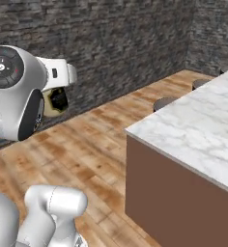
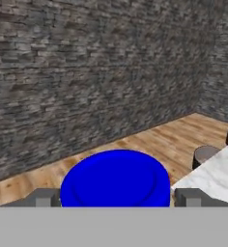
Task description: The dining table condiment station is running low on mayonnaise. Refill the condiment station by opening the cabinet and taking the mayonnaise from the cabinet and placing it on the dining table.
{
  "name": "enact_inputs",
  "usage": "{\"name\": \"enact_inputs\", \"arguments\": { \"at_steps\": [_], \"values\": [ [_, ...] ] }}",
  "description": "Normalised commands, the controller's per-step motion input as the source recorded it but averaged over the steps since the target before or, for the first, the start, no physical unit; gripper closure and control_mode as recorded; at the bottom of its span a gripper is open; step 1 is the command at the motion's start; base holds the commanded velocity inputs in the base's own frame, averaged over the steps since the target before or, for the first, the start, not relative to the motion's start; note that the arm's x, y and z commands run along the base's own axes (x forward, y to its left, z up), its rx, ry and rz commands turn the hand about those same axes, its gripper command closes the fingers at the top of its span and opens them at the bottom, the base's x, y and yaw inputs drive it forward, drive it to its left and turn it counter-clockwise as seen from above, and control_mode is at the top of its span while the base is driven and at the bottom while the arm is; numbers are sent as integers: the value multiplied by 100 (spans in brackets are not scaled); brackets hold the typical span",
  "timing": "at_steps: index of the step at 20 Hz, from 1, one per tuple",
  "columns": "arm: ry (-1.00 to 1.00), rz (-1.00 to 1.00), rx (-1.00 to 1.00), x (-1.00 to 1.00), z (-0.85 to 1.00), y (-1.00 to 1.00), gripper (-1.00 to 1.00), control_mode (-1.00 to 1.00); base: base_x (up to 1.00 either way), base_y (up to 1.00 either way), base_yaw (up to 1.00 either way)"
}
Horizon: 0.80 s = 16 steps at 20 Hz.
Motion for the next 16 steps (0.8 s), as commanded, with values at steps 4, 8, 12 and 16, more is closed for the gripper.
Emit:
{"name": "enact_inputs", "arguments": {
  "at_steps": [4, 8, 12, 16],
  "values": [
    [0, 0, 0, 0, 0, 0, 100, 100, 100, 100, -52],
    [0, 0, 0, 0, 0, 0, 100, 100, 100, 100, -53],
    [0, 0, 0, 0, 0, 0, 100, 100, 100, 100, -57],
    [0, 0, 0, 0, 0, 0, 100, 100, 100, 100, -54]
  ]
}}
